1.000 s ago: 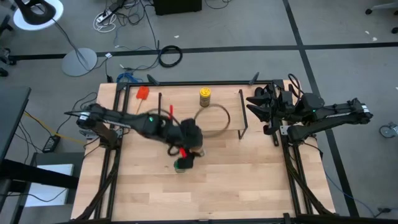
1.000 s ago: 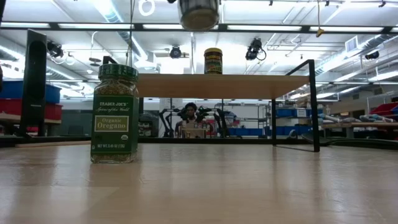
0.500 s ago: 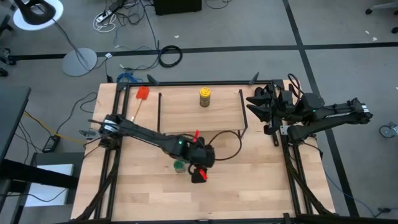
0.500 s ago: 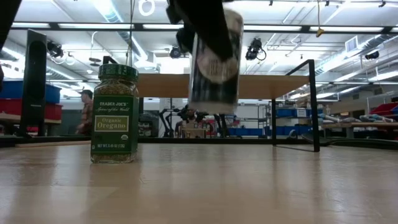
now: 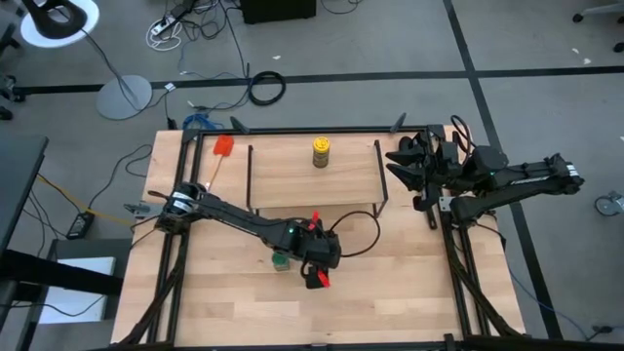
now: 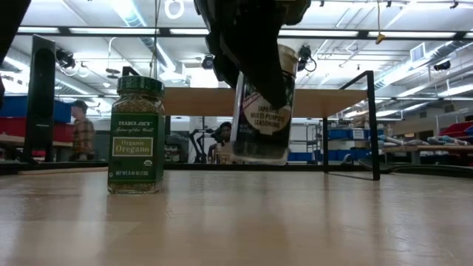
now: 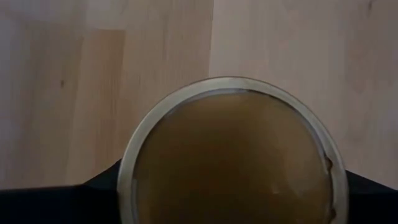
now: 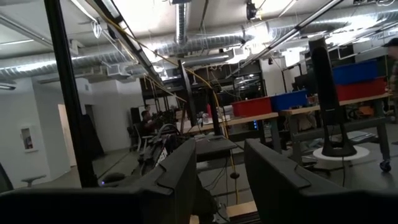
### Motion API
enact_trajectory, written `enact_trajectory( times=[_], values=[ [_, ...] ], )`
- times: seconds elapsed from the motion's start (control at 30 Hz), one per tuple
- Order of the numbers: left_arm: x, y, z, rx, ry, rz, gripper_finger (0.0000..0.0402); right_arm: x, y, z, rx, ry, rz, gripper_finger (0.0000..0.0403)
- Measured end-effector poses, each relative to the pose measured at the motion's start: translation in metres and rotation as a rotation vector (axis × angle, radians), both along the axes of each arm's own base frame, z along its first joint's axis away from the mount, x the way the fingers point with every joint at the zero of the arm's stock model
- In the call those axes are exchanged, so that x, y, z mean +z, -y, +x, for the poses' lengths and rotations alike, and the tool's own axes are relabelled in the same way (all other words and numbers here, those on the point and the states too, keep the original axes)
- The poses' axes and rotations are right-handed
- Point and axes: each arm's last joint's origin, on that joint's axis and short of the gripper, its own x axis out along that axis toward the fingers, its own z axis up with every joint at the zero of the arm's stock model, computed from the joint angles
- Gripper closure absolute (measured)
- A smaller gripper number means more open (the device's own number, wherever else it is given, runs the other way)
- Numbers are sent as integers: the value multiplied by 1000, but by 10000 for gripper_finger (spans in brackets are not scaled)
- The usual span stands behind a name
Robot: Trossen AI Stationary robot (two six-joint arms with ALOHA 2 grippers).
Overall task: Shelf spices
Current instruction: Remove the brown seasoning bottle from the shelf, then remove the yellow seasoning bottle from the shelf
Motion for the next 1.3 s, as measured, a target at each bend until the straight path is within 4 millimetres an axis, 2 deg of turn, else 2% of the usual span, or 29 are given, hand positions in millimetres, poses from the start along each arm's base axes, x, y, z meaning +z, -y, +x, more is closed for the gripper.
enact_trajectory(
  times=[0.2, 0.47, 0.6, 0.67, 0.73, 0.8, 0.93, 1.03, 1.17, 1.3],
  values=[
    [0, 0, 1, 4, 8, 5, 138, 0, 0, 0, 1, 0, 0, 266],
    [1, 0, 1, 18, 24, 32, 22, 0, 0, 0, 4, 0, -1, 266],
    [1, 1, 1, 5, 14, 9, 8, 0, 0, 0, 4, 0, -1, 266],
    [8, 0, -1, 1, 1, 5, 9, 0, 0, 0, 4, 0, -1, 266],
    [25, -1, -5, -2, 21, 7, 10, 0, 0, 0, 3, 0, -1, 266],
    [52, -3, -10, -7, 71, 22, 10, 0, 0, 0, 3, 0, -1, 266],
    [108, -11, -29, 3, 207, 101, 10, 0, 0, 0, 3, 0, -1, 266],
    [142, -20, -47, 24, 304, 193, 10, 0, 0, 0, 3, 0, -1, 266],
    [177, -52, -67, 81, 385, 278, 10, 0, 0, 0, 3, 1, -1, 266],
    [196, -91, -79, 140, 415, 303, 6, 1, 0, 0, 9, 9, 9, 266]
  ],
)
